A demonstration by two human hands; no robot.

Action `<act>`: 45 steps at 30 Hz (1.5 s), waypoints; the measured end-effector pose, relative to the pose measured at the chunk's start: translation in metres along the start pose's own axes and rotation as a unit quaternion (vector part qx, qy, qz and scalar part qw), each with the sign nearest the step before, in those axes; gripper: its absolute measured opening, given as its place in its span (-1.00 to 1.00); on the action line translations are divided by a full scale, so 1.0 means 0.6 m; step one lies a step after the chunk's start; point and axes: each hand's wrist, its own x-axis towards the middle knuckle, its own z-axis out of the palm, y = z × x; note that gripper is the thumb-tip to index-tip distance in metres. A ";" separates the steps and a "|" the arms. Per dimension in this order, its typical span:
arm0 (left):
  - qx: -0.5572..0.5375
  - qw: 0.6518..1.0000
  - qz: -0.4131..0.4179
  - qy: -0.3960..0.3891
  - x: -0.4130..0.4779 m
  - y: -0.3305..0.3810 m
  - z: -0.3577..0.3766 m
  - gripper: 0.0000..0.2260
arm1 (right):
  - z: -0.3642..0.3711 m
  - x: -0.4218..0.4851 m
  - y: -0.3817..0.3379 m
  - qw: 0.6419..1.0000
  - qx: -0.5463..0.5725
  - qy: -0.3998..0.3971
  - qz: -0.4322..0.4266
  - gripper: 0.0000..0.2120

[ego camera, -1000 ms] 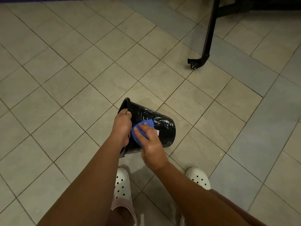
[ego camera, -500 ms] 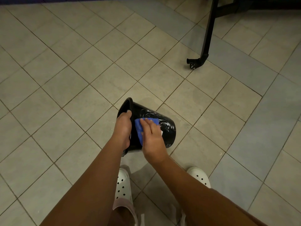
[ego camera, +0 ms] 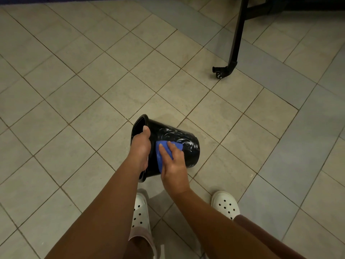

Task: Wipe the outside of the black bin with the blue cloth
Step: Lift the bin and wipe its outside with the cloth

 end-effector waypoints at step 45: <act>0.083 0.988 0.123 0.051 0.020 -0.013 -0.002 -0.68 | 0.015 -0.003 0.026 0.999 0.004 -0.036 0.028 -0.30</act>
